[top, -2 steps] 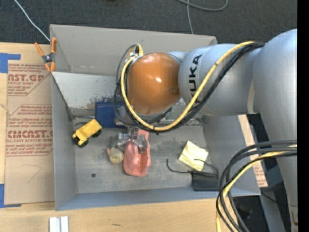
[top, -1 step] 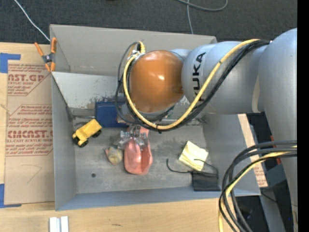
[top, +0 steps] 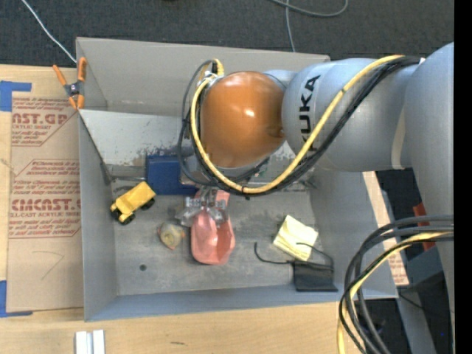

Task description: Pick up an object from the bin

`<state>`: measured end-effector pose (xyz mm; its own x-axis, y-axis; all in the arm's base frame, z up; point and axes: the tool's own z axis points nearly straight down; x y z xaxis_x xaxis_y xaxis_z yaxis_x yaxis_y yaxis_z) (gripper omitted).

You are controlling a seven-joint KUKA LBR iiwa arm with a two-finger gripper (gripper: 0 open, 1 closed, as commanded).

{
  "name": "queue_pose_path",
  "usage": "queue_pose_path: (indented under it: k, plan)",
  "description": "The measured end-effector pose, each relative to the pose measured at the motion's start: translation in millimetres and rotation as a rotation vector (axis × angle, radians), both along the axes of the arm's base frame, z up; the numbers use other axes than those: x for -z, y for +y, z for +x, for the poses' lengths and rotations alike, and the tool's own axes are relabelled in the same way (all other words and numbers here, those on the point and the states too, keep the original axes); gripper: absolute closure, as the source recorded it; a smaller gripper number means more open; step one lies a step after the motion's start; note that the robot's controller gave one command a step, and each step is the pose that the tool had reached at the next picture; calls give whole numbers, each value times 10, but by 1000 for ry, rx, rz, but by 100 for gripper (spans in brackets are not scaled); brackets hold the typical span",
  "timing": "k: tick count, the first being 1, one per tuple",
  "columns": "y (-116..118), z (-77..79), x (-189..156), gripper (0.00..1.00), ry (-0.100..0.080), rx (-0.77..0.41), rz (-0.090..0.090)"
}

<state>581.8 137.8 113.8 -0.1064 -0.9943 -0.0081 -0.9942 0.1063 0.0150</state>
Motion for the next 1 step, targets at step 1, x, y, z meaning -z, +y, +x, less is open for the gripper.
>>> queue_pose_path:
  k: [1]
  plan:
    - [5,-8,-203,100,4,1,-1]
